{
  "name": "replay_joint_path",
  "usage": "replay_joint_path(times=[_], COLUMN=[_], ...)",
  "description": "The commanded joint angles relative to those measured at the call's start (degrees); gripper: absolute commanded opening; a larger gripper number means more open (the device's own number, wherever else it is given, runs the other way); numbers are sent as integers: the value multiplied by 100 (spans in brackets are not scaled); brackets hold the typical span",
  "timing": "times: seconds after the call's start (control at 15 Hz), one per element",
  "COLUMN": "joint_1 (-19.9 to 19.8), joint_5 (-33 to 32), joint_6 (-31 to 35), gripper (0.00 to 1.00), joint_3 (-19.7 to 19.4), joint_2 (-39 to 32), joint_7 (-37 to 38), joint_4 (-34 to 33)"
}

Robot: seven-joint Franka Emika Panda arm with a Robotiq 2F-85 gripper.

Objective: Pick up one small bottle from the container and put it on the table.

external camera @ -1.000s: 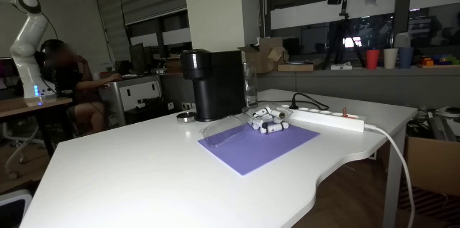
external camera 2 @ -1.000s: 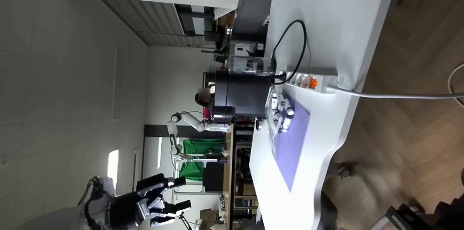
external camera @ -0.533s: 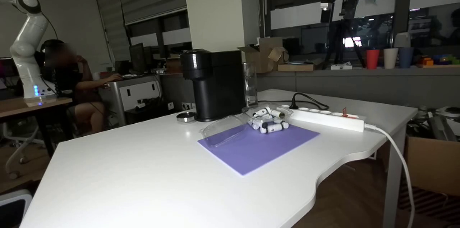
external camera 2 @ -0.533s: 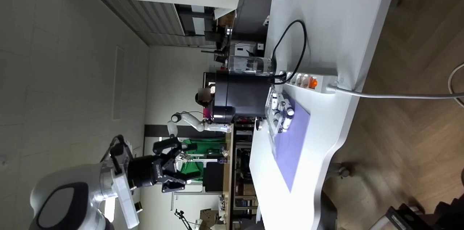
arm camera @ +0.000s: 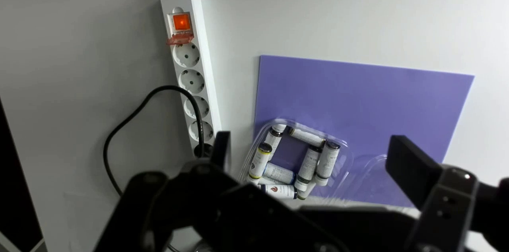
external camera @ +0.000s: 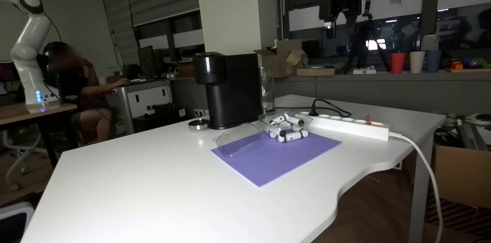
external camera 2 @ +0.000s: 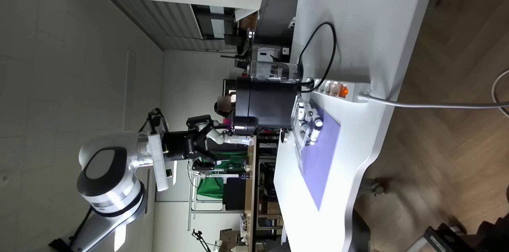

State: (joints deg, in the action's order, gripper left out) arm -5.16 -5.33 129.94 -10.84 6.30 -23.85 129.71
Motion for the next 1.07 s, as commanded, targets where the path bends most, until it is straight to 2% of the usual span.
replay_joint_path(times=[0.0,0.8,1.0], joint_1=[-65,-58,-40], joint_5=[6,4,119], joint_6=[-12,-22,188], gripper=[100,100,100], joint_3=[66,53,21], joint_2=[11,212,15], joint_7=[-4,-4,-153], joint_4=[26,144,-28])
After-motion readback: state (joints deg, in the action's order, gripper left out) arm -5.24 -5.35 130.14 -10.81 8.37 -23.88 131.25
